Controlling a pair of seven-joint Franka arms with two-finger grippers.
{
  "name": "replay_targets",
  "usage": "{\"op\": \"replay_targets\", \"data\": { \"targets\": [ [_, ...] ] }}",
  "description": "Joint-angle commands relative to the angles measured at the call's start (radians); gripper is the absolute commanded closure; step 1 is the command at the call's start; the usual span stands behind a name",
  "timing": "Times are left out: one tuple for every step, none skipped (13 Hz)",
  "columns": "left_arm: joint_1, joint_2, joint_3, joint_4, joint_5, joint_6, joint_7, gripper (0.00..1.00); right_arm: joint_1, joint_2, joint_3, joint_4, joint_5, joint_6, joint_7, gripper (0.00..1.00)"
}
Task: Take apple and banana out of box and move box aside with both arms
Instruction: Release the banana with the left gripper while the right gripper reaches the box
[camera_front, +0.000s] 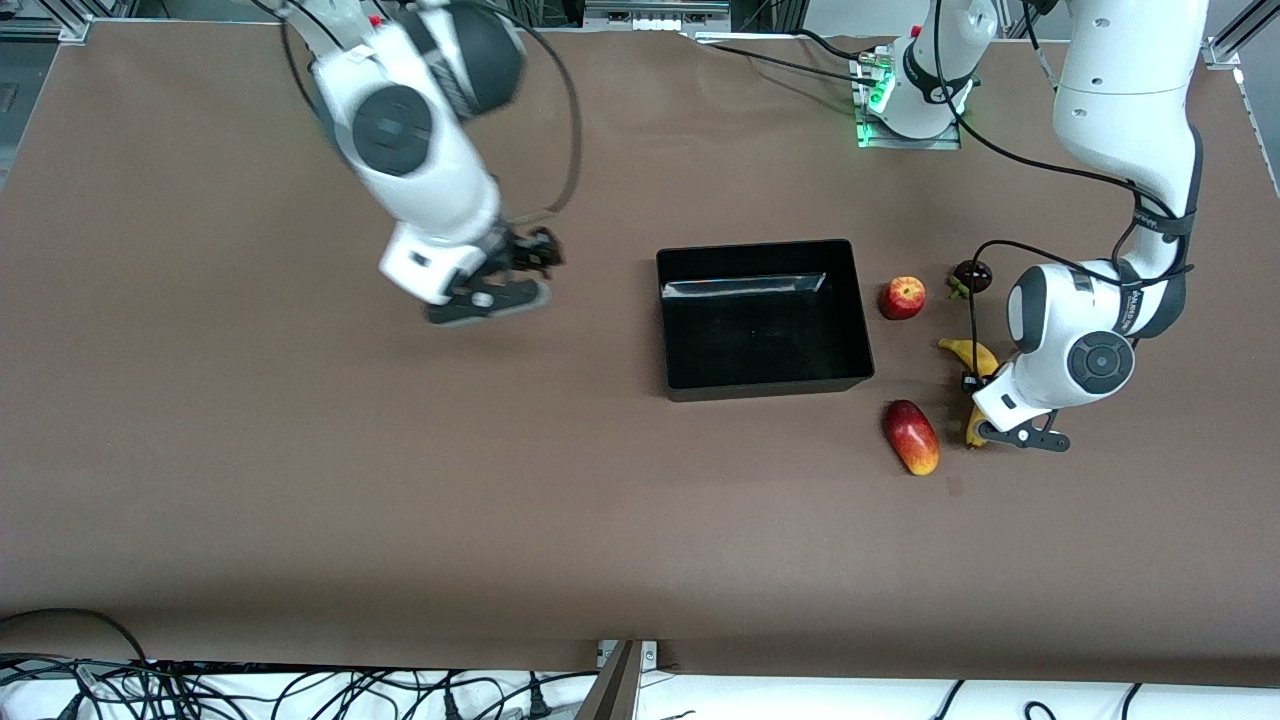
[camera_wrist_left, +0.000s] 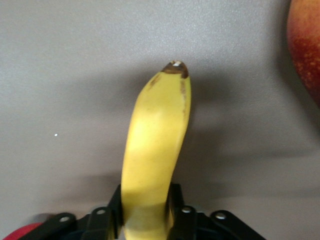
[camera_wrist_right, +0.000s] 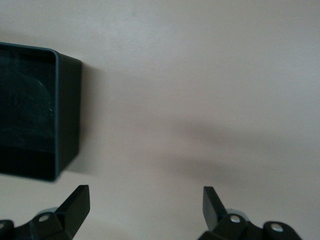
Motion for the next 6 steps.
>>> {"op": "replay_targets", "data": {
  "targets": [
    [-0.011,-0.021,0.005,0.01,-0.03,-0.018,0.019,0.0,0.077,0.095,-0.011,0.021,0.023,0.102,0.13,0.0],
    [-0.012,-0.041,0.005,0.019,-0.028,-0.052,0.018,0.0,0.1,0.121,-0.011,0.021,0.025,0.146,0.165,0.0],
    [-0.014,-0.076,0.003,0.049,-0.027,-0.105,0.015,0.0,0.127,0.153,-0.011,0.023,0.025,0.194,0.196,0.0],
    [-0.015,-0.101,0.005,0.103,-0.027,-0.213,0.013,0.0,0.161,0.182,-0.011,0.025,0.023,0.243,0.236,0.0],
    [-0.015,-0.115,0.005,0.172,-0.027,-0.327,0.013,0.0,0.196,0.215,-0.011,0.026,0.022,0.299,0.27,0.0],
    [-0.015,-0.136,0.005,0.222,-0.027,-0.424,0.013,0.0,0.225,0.244,-0.011,0.028,0.02,0.347,0.293,0.0]
  ]
}}
